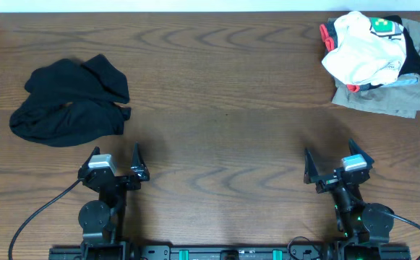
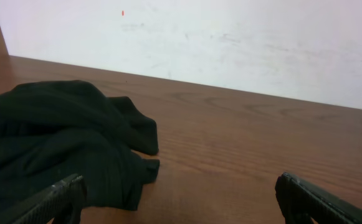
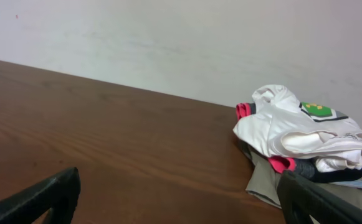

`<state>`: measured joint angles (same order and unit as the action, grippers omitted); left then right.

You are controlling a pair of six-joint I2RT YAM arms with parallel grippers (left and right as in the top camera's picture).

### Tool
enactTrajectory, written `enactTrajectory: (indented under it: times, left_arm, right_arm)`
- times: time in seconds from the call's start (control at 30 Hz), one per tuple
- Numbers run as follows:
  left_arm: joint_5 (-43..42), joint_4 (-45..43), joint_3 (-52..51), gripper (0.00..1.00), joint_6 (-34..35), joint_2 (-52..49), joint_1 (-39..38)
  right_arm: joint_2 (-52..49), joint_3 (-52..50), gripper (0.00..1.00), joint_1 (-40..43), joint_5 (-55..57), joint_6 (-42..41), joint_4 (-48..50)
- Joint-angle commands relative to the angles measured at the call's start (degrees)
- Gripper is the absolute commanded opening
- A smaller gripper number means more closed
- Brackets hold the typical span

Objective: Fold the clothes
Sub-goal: 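Reach the left gripper to the black shirt and grasp it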

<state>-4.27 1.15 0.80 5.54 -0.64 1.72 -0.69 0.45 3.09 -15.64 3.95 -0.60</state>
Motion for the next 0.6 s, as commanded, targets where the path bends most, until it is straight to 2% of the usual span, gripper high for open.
enactTrajectory:
  times: [0.0, 0.3, 0.57]
  left_arm:
    - [-0.6, 2.5, -0.4, 0.98, -0.6, 0.0, -0.1]
    - [0.5, 2.5, 3.9, 0.98, -0.6, -7.5, -0.1]
    - [0.9, 2.7, 16.3, 0.98, -2.5, -26.1, -0.1]
  right_arm:
    - [0.2, -0.1, 0.99, 0.4, -0.5, -0.7, 0.2]
    - [-1.2, 0.4, 0.99, 0.4, -0.5, -0.7, 3.1]
    - [-10.4, 6.8, 0.99, 0.4, -0.6, -0.7, 4.1]
